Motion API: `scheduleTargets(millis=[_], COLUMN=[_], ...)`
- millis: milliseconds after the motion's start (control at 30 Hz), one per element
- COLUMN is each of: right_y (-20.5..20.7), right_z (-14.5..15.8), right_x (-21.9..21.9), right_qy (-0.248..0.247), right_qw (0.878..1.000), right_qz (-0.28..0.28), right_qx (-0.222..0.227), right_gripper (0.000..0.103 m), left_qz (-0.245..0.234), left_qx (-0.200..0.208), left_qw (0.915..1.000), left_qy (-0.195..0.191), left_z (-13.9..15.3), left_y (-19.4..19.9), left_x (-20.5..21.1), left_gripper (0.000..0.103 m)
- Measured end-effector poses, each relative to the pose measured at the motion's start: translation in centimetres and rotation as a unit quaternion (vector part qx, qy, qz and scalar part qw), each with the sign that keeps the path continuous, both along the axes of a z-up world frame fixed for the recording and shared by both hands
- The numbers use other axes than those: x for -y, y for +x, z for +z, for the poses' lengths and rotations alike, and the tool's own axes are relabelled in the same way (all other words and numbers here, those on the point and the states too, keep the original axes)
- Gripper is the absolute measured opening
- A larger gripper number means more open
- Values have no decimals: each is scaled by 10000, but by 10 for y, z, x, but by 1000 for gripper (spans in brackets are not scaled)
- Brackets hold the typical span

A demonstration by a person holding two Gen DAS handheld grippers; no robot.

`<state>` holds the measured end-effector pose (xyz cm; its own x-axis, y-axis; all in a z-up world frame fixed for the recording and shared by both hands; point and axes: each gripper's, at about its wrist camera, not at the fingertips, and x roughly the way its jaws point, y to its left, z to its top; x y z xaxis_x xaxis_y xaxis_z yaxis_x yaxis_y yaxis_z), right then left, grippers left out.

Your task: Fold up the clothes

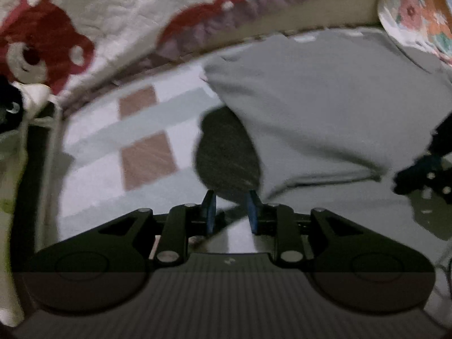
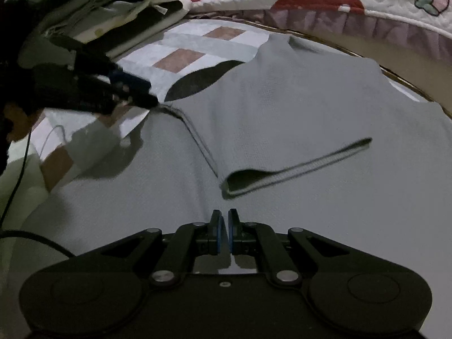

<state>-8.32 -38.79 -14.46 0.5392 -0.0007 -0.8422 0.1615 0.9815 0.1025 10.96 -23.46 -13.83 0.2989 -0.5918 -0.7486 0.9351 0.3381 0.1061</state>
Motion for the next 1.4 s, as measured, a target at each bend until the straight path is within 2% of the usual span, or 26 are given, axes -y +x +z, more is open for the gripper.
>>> scheduleTargets(millis=[67,133,167,233,267,333,400,467,533,600,667,700,767,967,1000,1067,1167,1233,1300,1367,1400], right_y=[-3,-5,-6,-6,-5,-2,-2,-1,4,14,24,27,30,23,22,16,-6,-31,-66,-106,-128], right_z=[5,12,15,20,20,14,5,-6,-14,-12,-10,-9,-5,-6,-6,-5,-1,4,14,24,28], right_x=[8,23,35,60,75,101,122,132,129,119,113,113,116,123,125,130,142,151,158,163,166], right_qy=[-46,-47,-8,90,171,424,867,1204,1078,542,54,-136,-383,-503,-500,-523,-515,-454,-354,-285,-270], right_qw=[9998,9987,9971,9909,9849,9705,9531,9428,9488,9654,9772,9800,9791,9806,9799,9756,9625,9517,9390,9225,9141], right_qz=[-171,-474,-708,-1220,-1585,-2228,-2718,-2870,-2698,-2257,-1840,-1725,-1752,-1724,-1767,-1976,-2527,-2898,-3274,-3679,-3858], right_qx=[29,173,293,554,677,817,1010,1193,1241,1191,1054,980,961,785,784,798,836,902,991,1130,1223], right_gripper=[17,39,45,58,60,61,61,61,61,59,12,2,2,2,3,14,14,22,24,34,44], left_qz=[37,77,62,43,-47,-307,-587,-691,-762,-889,-1022,-1053,-1117,-1226,-1219,-1206,-1172,-1062,-903,-774,-768], left_qx=[394,686,570,-61,-376,-763,-1000,-1210,-1322,-1292,-1027,-990,-980,-899,-916,-951,-1031,-1217,-1411,-1493,-1428], left_qw=[9991,9968,9961,9922,9888,9824,9810,9813,9818,9843,9879,9883,9879,9876,9875,9872,9867,9857,9847,9843,9852], left_qy=[-132,-414,-678,-1242,-1443,-1680,-1556,-1328,-1130,-809,-549,-495,-438,-397,-404,-419,-449,-477,-480,-532,-563], left_z=[7,11,12,11,10,6,0,-9,-17,-23,-23,-22,-20,-20,-19,-18,-17,-14,-10,-7,-5], left_y=[-1,-5,-4,1,2,-4,-12,-17,-22,-27,-37,-40,-44,-48,-48,-49,-49,-46,-44,-44,-45], left_x=[-5,-8,-9,-6,-1,10,23,33,39,43,46,45,45,41,40,39,37,36,35,33,33], left_gripper=[29,40,42,42,42,42,42,42,42,42,42,42,48,50,51,51,51,52,58,60,60])
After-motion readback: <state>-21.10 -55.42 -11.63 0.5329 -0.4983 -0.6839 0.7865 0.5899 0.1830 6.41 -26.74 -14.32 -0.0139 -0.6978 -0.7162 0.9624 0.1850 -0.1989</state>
